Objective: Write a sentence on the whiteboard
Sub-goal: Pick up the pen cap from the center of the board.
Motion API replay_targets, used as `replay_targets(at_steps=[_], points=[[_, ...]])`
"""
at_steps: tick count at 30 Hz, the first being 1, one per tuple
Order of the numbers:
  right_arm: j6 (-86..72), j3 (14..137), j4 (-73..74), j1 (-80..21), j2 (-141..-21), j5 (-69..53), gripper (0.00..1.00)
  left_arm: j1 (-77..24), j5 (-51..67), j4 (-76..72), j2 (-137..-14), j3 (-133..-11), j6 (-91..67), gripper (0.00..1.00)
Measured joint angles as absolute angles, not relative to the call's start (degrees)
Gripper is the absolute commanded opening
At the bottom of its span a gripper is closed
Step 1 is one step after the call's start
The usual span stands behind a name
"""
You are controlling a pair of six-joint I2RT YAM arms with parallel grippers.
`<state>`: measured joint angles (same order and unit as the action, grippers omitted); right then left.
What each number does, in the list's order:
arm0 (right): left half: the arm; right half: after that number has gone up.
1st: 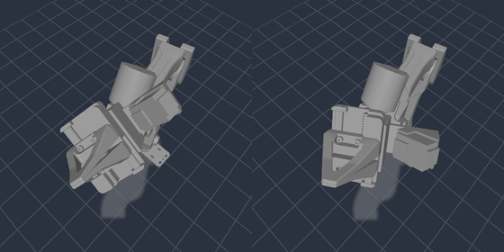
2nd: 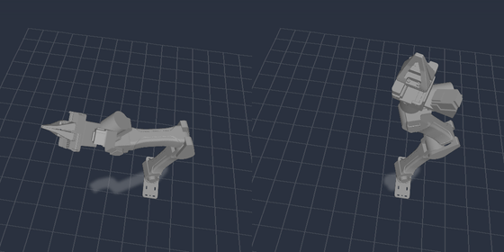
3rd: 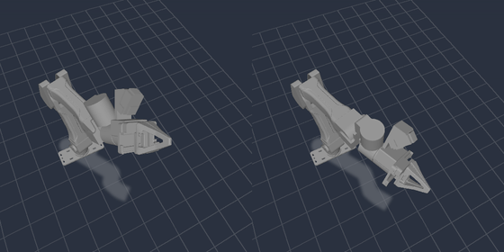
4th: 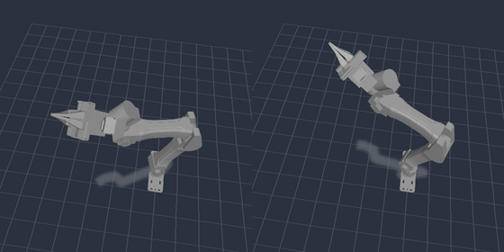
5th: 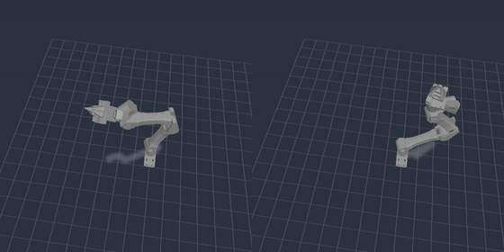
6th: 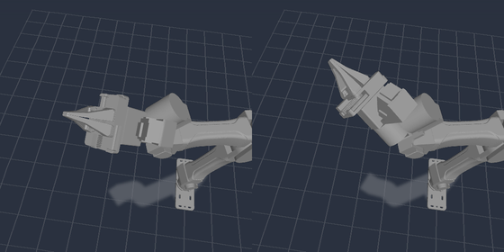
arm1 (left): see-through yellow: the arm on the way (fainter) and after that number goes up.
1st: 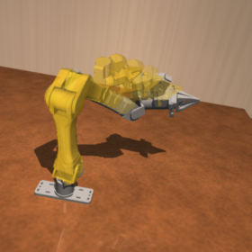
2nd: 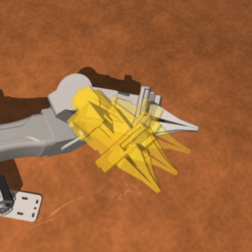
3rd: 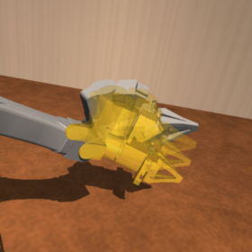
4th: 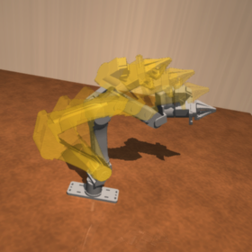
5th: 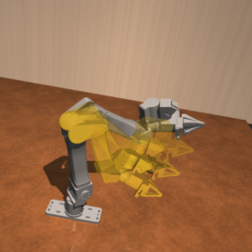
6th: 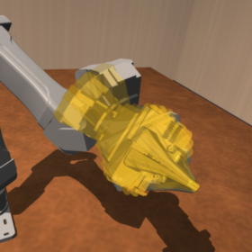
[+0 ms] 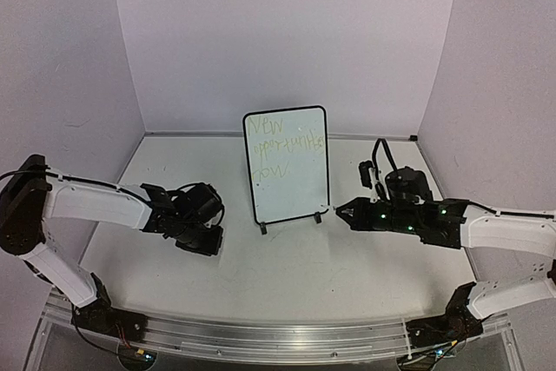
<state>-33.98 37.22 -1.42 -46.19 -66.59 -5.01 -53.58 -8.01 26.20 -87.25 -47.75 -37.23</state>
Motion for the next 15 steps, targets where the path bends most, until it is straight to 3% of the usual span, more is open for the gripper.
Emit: replay_targets(at_steps=[15], points=[[-30.1, 39.2, 2.2, -37.6, -65.7, -22.7, 0.00, -50.7, -9.3, 38.0, -76.4, -60.1, -22.3, 0.04]])
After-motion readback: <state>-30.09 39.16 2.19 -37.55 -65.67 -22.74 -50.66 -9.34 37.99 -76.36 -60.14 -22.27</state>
